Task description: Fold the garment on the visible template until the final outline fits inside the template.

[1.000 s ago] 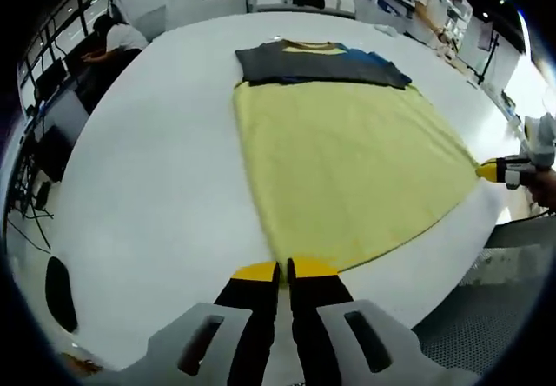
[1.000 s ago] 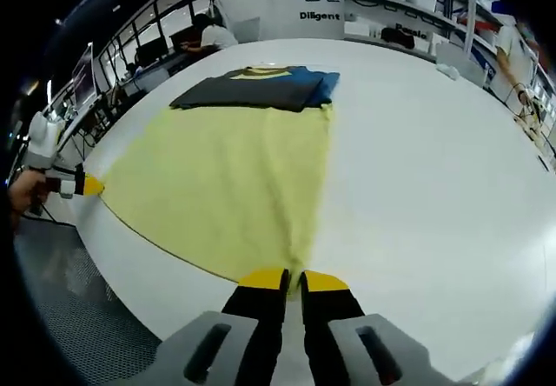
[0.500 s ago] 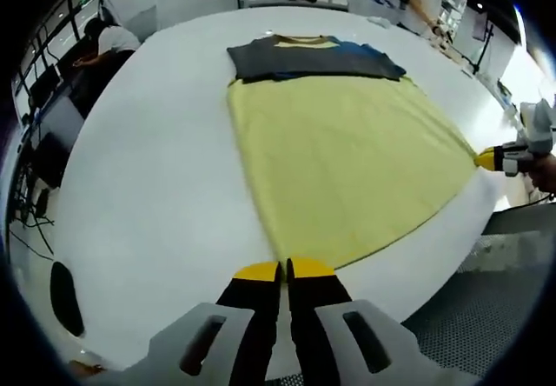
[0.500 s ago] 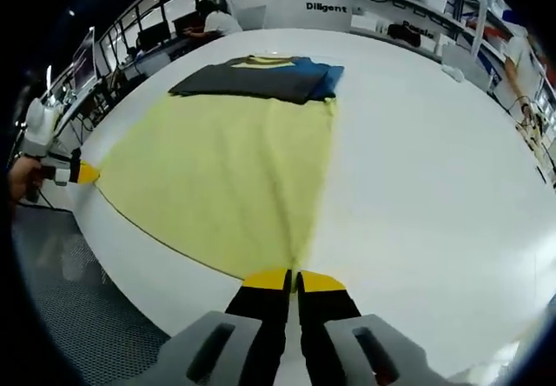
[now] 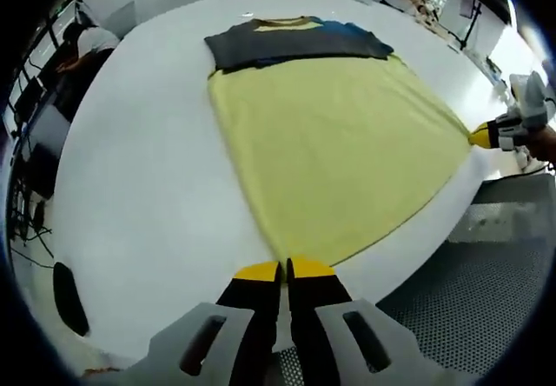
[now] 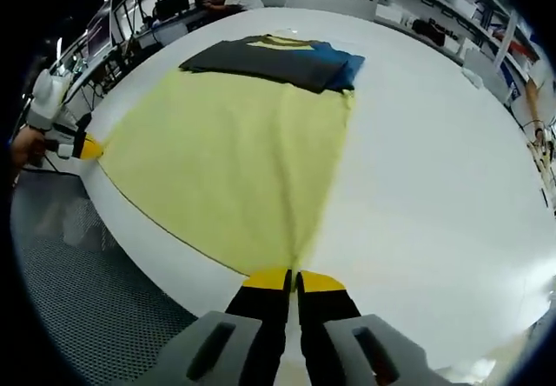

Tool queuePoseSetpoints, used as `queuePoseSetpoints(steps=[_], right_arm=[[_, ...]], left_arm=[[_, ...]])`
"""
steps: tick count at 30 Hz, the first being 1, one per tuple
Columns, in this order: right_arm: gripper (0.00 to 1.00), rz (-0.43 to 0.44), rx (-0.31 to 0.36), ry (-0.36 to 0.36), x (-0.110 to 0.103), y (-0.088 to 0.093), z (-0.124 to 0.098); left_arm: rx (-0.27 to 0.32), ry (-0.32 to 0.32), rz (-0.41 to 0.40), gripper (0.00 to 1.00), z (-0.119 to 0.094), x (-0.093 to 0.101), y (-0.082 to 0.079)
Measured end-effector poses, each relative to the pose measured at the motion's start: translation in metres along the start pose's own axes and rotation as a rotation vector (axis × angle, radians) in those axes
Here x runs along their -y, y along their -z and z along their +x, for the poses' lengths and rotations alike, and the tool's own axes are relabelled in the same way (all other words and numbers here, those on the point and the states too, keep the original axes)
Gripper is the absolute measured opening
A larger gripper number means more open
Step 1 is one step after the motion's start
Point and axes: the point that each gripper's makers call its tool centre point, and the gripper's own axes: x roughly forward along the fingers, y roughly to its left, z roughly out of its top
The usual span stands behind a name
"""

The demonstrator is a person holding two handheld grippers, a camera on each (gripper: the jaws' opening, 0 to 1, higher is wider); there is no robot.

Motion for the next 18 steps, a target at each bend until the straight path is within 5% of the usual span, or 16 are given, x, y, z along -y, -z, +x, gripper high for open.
queuePoseSetpoints(steps=[18], right_arm=[[0.00, 0.030, -0.050, -0.058, -0.011, 0.021, -0.006]], left_arm=[[-0.035, 0.073, -0.004, 0.03, -0.006, 0.006, 0.017]])
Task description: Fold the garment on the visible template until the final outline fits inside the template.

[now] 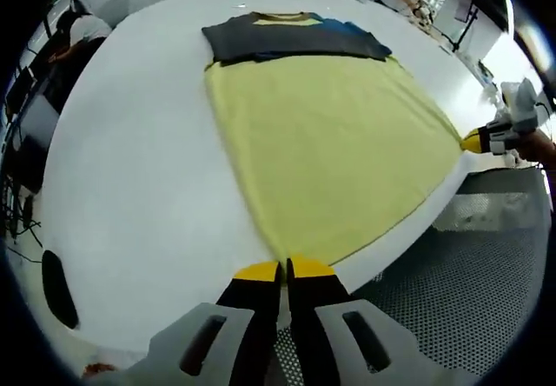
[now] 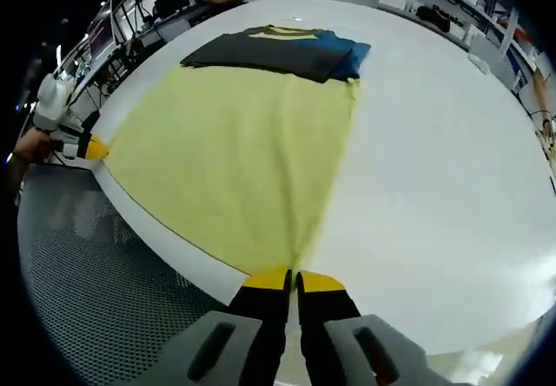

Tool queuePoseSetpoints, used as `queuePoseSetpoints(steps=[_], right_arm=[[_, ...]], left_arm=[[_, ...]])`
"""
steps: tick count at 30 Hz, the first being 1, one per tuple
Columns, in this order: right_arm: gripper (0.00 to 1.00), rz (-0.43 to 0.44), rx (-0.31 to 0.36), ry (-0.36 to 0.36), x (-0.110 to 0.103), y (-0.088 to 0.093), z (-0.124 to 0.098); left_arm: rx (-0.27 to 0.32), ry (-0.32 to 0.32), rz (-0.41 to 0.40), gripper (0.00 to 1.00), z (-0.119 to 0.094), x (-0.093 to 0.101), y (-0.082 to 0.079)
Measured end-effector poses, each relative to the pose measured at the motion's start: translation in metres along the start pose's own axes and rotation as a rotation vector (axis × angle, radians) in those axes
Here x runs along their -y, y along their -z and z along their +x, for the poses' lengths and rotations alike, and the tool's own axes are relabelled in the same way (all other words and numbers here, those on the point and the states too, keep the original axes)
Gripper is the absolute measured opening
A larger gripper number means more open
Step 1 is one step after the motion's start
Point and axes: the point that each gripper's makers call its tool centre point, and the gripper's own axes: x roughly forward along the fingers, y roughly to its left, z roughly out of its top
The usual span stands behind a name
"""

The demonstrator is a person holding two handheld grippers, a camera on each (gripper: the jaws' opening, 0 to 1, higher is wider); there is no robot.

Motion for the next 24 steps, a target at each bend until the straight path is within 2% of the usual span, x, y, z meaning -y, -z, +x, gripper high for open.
queuePoseSetpoints(steps=[9, 24], right_arm=[[0.00, 0.007, -0.023, -0.009, -0.002, 0.008, -0.003], [0.00, 0.010, -0.066, -0.010, -0.005, 0.018, -0.006]], left_arm=[[-0.007, 0.030, -0.005, 0.03, -0.002, 0.005, 0.007], [-0.025, 0.037, 0.044, 0.02, -0.004, 0.013, 0.016]])
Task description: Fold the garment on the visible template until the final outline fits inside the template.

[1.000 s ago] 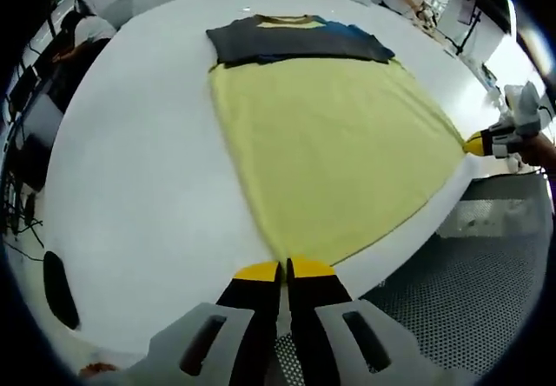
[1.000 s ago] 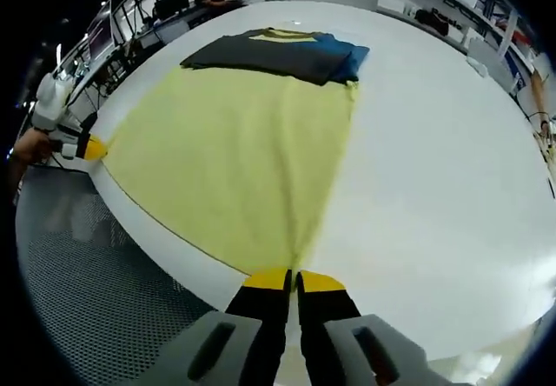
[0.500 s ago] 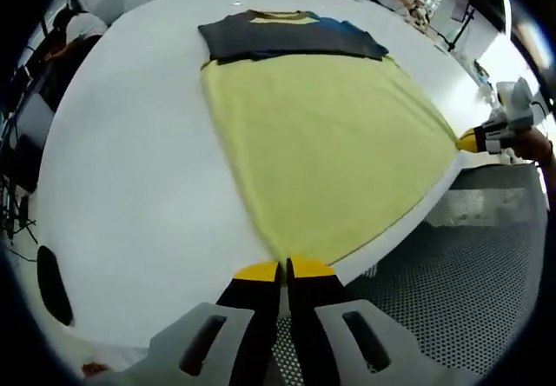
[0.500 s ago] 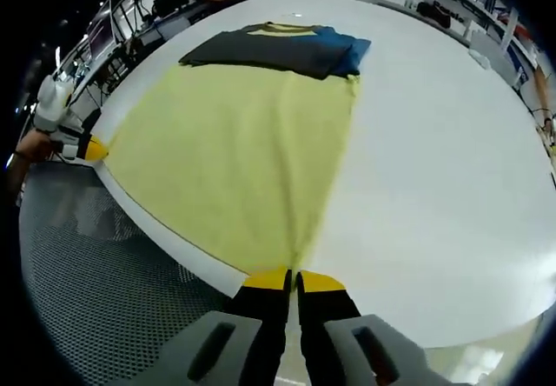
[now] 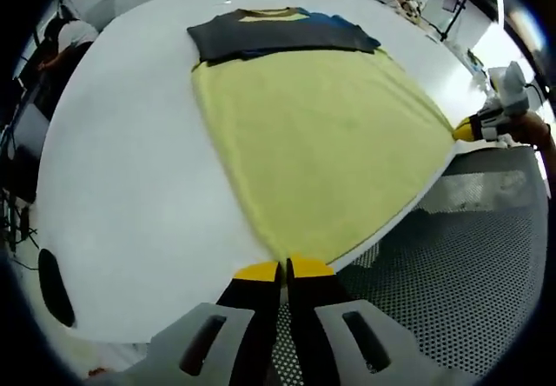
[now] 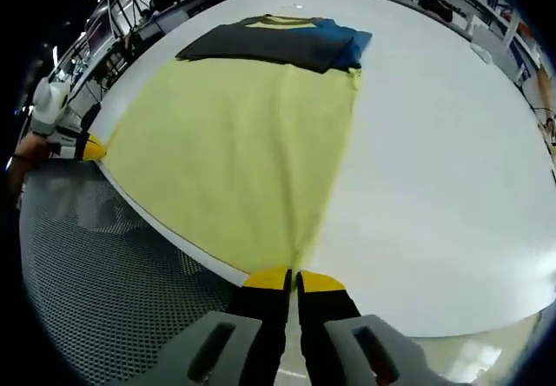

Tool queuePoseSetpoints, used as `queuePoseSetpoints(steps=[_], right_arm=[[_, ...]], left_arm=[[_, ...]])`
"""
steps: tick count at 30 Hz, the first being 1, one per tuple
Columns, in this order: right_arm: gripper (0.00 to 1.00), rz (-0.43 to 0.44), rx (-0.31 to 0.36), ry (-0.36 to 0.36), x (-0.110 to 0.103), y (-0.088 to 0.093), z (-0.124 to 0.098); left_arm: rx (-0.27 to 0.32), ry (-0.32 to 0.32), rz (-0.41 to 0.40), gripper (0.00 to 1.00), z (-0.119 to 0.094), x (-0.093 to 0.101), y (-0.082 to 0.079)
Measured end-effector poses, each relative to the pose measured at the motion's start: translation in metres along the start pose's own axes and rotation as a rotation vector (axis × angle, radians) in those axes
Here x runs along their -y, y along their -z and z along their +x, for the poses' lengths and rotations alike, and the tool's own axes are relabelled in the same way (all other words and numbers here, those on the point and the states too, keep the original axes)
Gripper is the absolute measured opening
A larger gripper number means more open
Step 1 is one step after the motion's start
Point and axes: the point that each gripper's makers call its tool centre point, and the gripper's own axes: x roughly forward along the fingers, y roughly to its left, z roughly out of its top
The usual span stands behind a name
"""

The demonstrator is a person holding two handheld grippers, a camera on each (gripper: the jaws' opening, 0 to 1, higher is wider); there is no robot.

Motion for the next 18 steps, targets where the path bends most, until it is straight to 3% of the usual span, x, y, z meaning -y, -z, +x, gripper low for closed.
queuePoseSetpoints(steps=[18], right_arm=[[0.00, 0.012, -0.020, -0.017, -0.0031, 0.0060, -0.0006]], left_arm=[[-0.017, 0.006, 0.008, 0.02, -0.0006, 0.0018, 0.0034]])
